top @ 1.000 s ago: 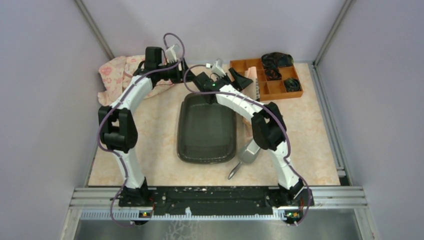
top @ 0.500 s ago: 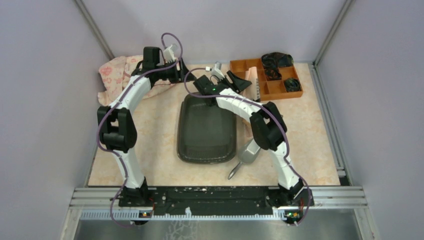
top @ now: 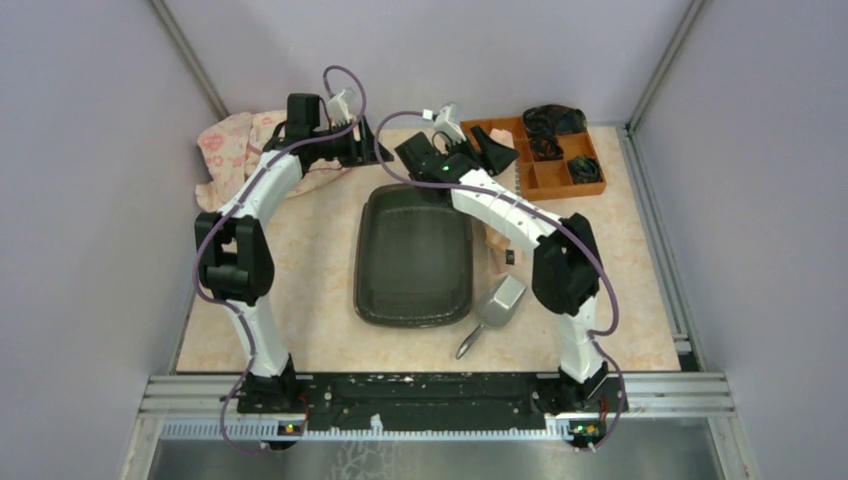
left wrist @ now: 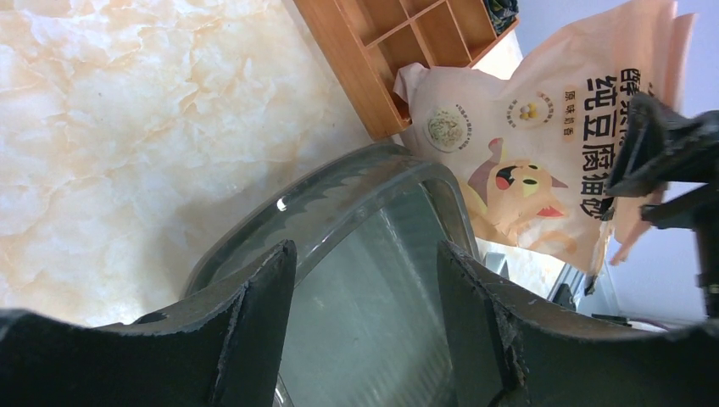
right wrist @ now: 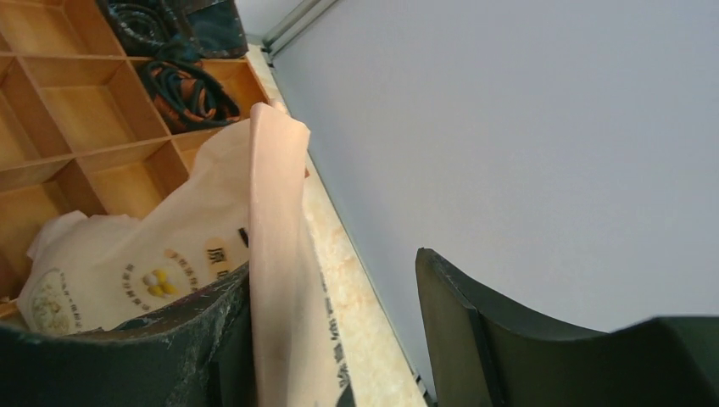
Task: Fill the litter box with clean litter
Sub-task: Open the cat litter bag at the center of the board.
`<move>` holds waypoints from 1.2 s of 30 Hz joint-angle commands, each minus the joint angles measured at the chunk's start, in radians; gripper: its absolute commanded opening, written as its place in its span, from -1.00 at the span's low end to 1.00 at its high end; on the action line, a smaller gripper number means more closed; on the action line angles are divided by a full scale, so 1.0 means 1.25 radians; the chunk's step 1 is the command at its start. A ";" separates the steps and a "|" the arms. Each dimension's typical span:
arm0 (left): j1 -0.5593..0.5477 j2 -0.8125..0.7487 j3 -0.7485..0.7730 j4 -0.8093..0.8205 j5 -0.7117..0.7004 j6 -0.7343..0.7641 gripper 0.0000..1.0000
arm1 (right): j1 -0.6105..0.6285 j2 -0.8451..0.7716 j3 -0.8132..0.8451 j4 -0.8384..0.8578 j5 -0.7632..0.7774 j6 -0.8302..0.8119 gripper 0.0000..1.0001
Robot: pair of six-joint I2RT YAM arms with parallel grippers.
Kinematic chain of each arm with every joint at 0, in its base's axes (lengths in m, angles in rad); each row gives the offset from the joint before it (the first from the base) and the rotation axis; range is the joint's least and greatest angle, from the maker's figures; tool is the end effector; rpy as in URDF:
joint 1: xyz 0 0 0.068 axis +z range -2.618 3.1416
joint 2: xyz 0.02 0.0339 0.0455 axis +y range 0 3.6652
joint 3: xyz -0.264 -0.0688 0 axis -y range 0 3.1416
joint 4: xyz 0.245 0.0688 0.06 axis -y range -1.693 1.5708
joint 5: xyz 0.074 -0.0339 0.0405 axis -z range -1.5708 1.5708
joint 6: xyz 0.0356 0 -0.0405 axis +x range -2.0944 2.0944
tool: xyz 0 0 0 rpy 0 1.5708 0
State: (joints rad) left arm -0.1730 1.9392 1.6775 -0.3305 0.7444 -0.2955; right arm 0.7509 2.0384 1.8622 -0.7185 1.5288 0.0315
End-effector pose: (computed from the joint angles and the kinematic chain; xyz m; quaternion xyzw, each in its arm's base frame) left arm 0.4395 -0.1013 0.2984 0.1203 0.8311 -0.4139 0.3514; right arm 0.3445 0.2728 0.3064 -0.0248 0.7182 -0.5123 0.4703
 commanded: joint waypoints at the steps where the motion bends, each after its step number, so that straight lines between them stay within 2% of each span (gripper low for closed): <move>1: 0.000 -0.034 0.013 -0.004 0.010 0.000 0.35 | 0.006 -0.118 -0.041 0.028 0.092 0.007 0.20; 3: -0.002 -0.036 0.019 -0.005 0.012 -0.005 0.34 | 0.006 -0.160 -0.084 0.095 0.064 -0.044 0.18; 6: -0.021 -0.034 0.046 -0.022 0.010 0.000 0.34 | 0.006 -0.230 -0.168 0.252 0.017 -0.162 0.02; 8: -0.046 -0.026 0.088 -0.055 -0.002 0.018 0.34 | 0.006 -0.264 -0.199 0.282 -0.025 -0.180 -0.17; 10: -0.077 -0.008 0.144 -0.094 -0.025 0.042 0.34 | 0.005 -0.281 -0.189 0.202 -0.076 -0.109 -0.39; 13: -0.117 0.033 0.231 -0.139 -0.054 0.060 0.29 | -0.025 -0.284 -0.120 -0.042 -0.234 0.109 -0.68; 15: -0.139 0.060 0.286 -0.161 -0.065 0.068 0.28 | -0.064 -0.297 -0.127 -0.085 -0.346 0.173 -0.77; 19: -0.195 0.113 0.412 -0.204 -0.081 0.111 0.29 | -0.091 -0.367 -0.239 0.019 -0.444 0.137 -0.78; 23: -0.243 0.171 0.536 -0.240 -0.085 0.140 0.37 | -0.097 -0.403 -0.271 0.035 -0.466 0.134 -0.82; 27: -0.266 0.178 0.536 -0.211 -0.070 0.144 0.39 | -0.107 -0.463 -0.302 0.098 -0.558 0.087 -1.00; 32: -0.306 0.178 0.532 -0.180 -0.042 0.173 0.50 | -0.109 -0.519 -0.312 0.158 -0.741 0.040 -1.00; 34: -0.336 0.178 0.542 -0.181 -0.084 0.213 0.60 | -0.109 -0.536 -0.308 0.169 -0.805 0.021 -1.00; 36: -0.359 0.176 0.548 -0.185 -0.119 0.269 0.80 | -0.109 -0.557 -0.306 0.176 -0.873 0.002 -1.00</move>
State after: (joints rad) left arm -0.5564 2.1605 2.3215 -0.5751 0.6472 -0.0834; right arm 0.6167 1.4128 1.4662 -0.5655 0.6506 0.0948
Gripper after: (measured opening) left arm 0.828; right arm 0.029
